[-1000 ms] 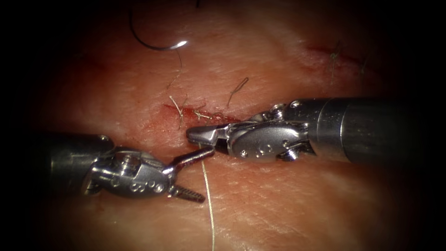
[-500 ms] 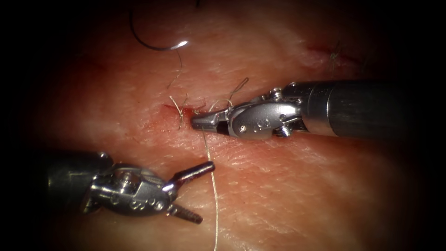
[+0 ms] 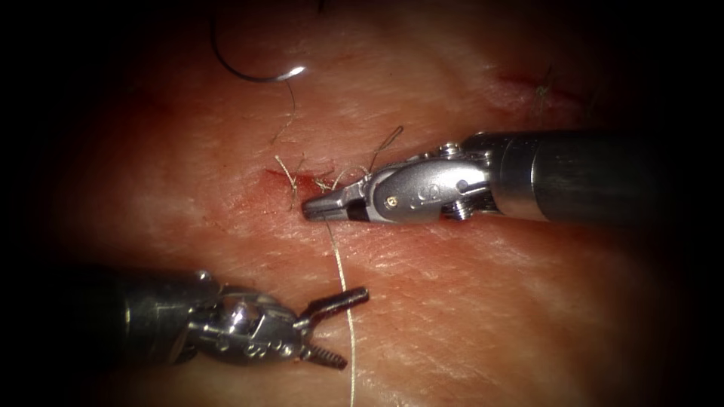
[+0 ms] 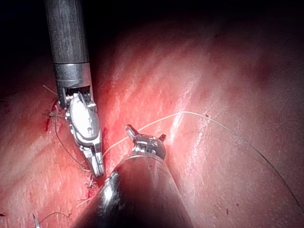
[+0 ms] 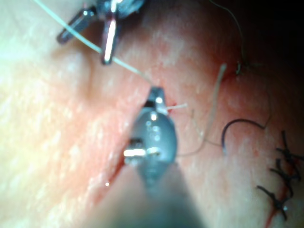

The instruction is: Wound Closure

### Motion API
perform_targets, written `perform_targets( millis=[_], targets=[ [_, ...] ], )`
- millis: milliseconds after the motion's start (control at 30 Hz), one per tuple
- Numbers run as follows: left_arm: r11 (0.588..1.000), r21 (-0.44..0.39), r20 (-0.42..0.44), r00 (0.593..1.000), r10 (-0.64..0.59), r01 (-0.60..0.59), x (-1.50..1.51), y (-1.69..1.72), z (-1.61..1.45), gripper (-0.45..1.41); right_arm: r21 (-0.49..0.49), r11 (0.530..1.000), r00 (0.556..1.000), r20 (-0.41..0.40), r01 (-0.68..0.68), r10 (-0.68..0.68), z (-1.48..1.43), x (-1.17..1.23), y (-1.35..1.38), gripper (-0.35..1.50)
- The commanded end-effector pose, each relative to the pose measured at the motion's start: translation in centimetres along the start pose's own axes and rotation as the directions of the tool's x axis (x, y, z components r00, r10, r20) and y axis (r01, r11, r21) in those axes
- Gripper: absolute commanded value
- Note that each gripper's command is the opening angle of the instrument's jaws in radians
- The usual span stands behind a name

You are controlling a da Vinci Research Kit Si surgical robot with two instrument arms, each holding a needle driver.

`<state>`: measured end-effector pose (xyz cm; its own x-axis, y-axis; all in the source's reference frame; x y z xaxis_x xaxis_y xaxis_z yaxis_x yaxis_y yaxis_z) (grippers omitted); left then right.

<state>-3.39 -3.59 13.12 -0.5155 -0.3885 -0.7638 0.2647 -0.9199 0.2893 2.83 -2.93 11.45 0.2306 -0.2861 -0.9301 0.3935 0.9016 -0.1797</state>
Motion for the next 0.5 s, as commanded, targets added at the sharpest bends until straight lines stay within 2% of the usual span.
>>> perform_targets(
  millis=[33, 233, 300, 367, 500],
  targets=[
    [1.0, 0.002, -0.011, 1.0, -0.005, 0.005, 0.03, 0.03, 0.05, 0.96, -0.004, 1.0, 1.0, 0.006, 0.002, -0.002, 0.09, -0.03, 0.03, -0.35],
    [1.0, 0.028, -0.036, 0.999, -0.011, 0.012, 0.21, -0.01, -0.02, 0.98, -0.009, 1.0, 1.0, 0.024, -0.009, 0.009, 0.13, -0.05, 0.03, -0.35],
    [1.0, 0.028, -0.043, 0.999, -0.006, 0.007, 0.26, -0.01, 0.01, 0.76, -0.007, 1.0, 1.0, 0.027, -0.015, 0.016, 0.14, -0.05, 0.04, -0.35],
    [0.999, 0.032, -0.057, 0.998, 0.0, 0.002, 0.28, -0.01, 0.02, 0.46, -0.007, 1.0, 1.0, 0.027, -0.016, 0.016, 0.13, -0.05, 0.04, -0.35],
    [0.999, 0.031, -0.063, 0.998, 0.027, -0.025, 0.3, 0.02, 0.02, 0.06, -0.009, 1.0, 0.999, 0.03, -0.022, 0.022, 0.13, -0.06, 0.04, -0.35]
  ],
)
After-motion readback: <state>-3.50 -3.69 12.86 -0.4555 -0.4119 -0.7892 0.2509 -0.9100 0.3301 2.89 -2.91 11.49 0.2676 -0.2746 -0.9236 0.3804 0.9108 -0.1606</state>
